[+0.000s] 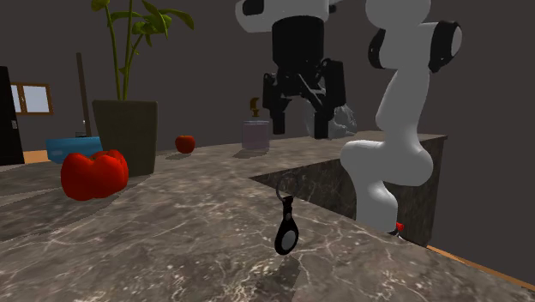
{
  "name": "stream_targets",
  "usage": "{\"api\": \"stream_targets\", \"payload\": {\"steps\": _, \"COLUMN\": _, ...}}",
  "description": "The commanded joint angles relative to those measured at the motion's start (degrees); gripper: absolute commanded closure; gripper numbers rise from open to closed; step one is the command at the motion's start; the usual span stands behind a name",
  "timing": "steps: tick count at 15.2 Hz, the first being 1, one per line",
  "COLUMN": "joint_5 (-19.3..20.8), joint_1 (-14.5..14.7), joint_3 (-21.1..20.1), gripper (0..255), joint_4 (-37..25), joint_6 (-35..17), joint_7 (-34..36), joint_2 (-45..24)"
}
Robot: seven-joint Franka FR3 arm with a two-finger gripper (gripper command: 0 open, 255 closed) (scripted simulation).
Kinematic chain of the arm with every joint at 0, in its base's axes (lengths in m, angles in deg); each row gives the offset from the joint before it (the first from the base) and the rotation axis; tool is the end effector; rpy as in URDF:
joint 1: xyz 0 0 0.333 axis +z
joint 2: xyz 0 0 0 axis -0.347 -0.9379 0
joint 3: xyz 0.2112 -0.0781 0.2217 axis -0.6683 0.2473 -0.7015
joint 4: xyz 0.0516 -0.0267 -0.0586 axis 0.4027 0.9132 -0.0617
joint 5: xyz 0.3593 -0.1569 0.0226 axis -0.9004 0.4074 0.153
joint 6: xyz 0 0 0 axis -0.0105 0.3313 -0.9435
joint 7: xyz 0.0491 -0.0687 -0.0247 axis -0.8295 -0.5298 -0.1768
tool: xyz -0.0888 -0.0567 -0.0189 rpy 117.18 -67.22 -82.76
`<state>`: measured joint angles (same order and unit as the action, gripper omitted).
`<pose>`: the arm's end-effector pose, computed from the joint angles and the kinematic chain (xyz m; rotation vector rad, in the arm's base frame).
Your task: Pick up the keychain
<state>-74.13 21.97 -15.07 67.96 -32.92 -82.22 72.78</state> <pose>0.3915 0.1044 0.5934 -3.1332 -0.1761 0.0502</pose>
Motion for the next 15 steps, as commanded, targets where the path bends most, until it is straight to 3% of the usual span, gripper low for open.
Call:
{"api": "stream_targets", "payload": {"steps": 1, "joint_5": -0.10, "joint_1": 0.24, "joint_3": -1.66, "gripper": 0, "joint_4": -3.67, "joint_6": -0.46, "joint_7": 2.05, "joint_2": -4.53}}
{"api": "stream_targets", "payload": {"steps": 9, "joint_5": 2.38, "joint_1": 1.63, "joint_3": -6.75, "gripper": 0, "joint_4": -21.20, "joint_6": 0.72, "joint_7": 9.68, "joint_2": -22.80}}
{"api": "stream_targets", "payload": {"steps": 15, "joint_5": 2.24, "joint_1": 1.71, "joint_3": -6.73, "gripper": 0, "joint_4": -16.13, "joint_6": -3.97, "joint_7": 9.49, "joint_2": -22.40}}
